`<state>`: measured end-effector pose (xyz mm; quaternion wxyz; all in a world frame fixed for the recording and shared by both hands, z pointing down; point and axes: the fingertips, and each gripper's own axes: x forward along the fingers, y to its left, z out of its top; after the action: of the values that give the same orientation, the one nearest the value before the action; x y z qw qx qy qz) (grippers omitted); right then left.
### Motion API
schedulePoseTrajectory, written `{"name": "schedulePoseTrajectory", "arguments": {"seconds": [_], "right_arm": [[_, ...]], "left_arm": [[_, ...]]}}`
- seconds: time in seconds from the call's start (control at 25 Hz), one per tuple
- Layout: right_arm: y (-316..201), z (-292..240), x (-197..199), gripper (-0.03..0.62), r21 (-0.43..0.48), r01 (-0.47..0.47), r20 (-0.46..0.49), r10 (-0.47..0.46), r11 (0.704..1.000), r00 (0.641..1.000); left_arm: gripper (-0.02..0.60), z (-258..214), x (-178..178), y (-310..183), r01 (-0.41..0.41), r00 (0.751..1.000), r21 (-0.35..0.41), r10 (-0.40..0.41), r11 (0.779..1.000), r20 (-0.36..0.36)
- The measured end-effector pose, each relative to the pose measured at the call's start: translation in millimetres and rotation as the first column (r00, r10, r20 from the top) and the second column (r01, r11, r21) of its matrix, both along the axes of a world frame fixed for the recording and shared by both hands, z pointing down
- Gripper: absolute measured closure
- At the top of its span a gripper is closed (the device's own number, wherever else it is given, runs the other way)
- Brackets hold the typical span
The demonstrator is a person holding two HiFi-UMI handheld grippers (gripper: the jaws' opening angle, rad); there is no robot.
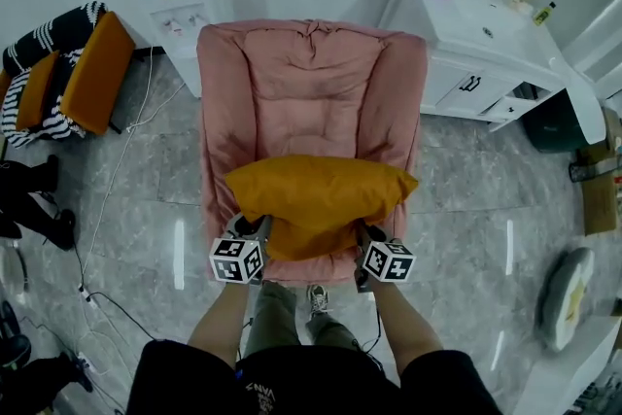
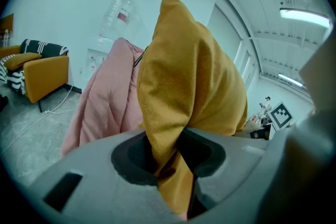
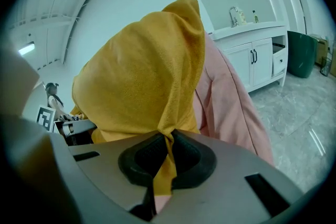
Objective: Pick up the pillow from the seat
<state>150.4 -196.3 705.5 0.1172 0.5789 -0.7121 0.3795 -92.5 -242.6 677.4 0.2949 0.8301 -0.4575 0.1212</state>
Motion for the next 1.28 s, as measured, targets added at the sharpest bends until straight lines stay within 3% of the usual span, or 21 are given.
{"name": "schedulePoseTrajectory", "arguments": {"seconds": [0.32,0.8,1.04,1.28], "right_arm": [[29,-19,0,0.579,0.017,0.029,-0.009,-0.028,0.999,1.000],[46,-60,5,0.579,0.078,0.092,-0.023,-0.091,0.993,0.996],[48,-98,2,0.579,0.140,0.127,-0.009,-0.127,0.982,0.992],[43,-157,-6,0.579,0.258,0.155,0.012,-0.164,0.953,0.986]], "left_arm": [[0.460,-18,-2,33,0.018,0.999,-0.027,-0.017,0.999,0.030],[0.463,-64,1,64,-0.016,0.995,-0.010,0.016,1.000,0.102],[0.465,-100,-4,79,0.001,0.996,0.045,-0.005,0.999,0.085],[0.465,-155,-14,79,0.042,0.997,0.154,-0.051,0.987,0.055]]}}
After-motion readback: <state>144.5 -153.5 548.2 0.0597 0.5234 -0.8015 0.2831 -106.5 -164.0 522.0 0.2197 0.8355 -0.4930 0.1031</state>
